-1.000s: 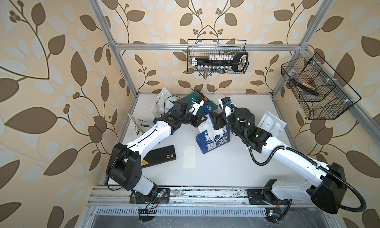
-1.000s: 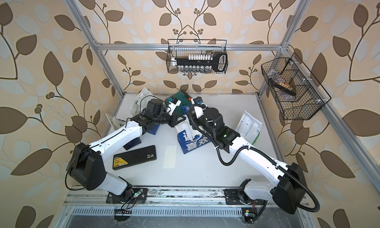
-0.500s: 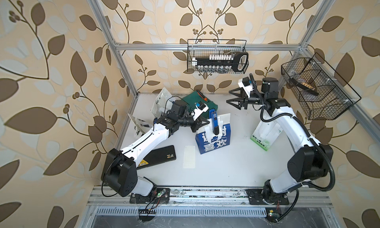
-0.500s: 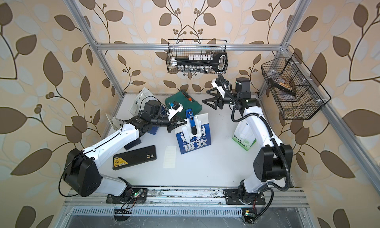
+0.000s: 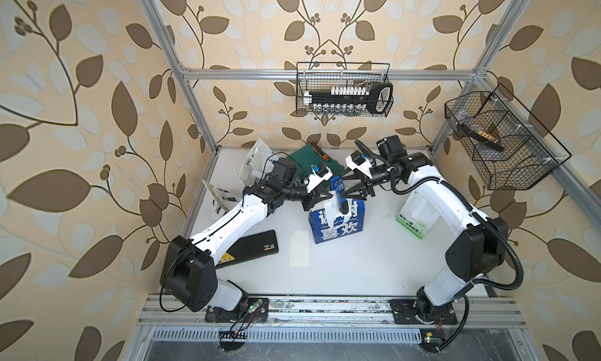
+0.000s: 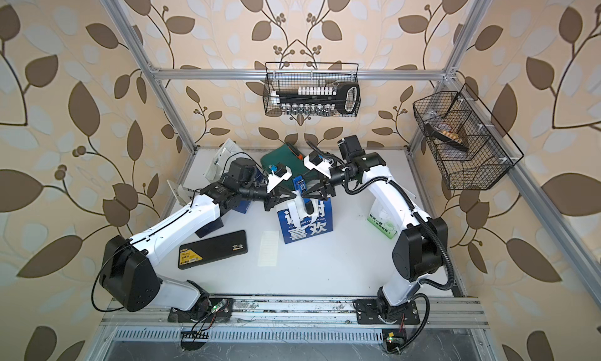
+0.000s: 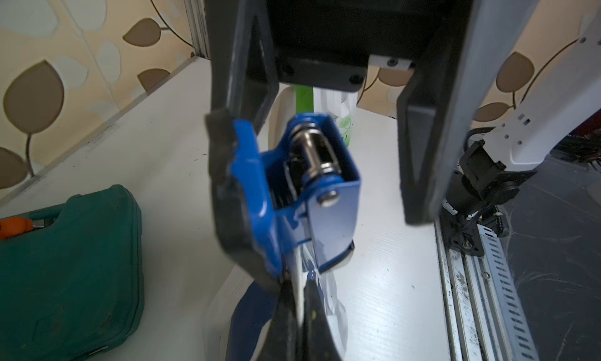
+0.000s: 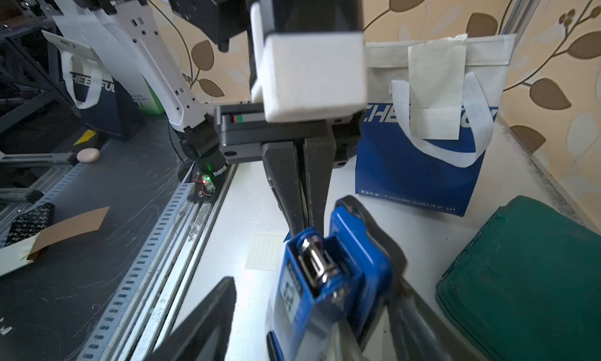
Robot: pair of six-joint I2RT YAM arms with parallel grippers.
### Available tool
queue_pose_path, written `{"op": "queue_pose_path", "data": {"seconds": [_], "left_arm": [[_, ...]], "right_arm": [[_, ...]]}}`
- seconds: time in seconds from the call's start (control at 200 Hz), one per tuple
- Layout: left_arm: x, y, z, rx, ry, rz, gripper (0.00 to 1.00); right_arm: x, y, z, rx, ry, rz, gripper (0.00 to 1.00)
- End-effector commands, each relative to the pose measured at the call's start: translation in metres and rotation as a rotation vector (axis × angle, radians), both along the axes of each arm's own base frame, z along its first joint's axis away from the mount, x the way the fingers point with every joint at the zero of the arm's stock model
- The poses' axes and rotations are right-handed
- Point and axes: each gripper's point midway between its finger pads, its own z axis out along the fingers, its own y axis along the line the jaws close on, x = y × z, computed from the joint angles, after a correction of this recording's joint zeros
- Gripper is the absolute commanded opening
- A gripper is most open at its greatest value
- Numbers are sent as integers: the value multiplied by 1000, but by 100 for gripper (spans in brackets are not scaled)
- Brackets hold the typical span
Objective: Staple the receipts to the bags
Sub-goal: Staple the receipt to the takeout bag.
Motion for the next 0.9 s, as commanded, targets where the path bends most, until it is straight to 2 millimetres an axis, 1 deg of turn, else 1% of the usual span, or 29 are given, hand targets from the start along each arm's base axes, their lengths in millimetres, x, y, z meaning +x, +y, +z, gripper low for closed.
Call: {"op": "queue_pose_path", "data": {"seconds": [0.0, 0.195, 0.285, 0.44, 0.56, 0.605, 0.815, 0.895], "left_arm": [[-3, -10, 40, -63, -129, -59, 0], [-5, -11, 40, -52, -141, -68, 0], [-5, -11, 40, -42, -153, -67, 0], [-3, -11, 46, -42, -176, -64, 0], [-2, -11, 49, -43, -190, -65, 0], [-1, -11, 51, -45, -194, -67, 0], [-4, -15, 54, -53, -188, -79, 0], [-4, -15, 53, -54, -183, -78, 0]], "right_arm": [[2, 4, -39, -166, -47, 0, 72], [7, 2, -47, -226, -65, 7, 72], [3, 0, -52, -277, -56, 36, 71], [-8, -4, -80, -421, -103, 62, 69], [-12, -4, -94, -457, -122, 63, 67], [-12, -3, -96, -454, -124, 64, 66], [-17, 19, -95, -408, -119, 89, 61], [-18, 26, -88, -364, -105, 86, 58]]}}
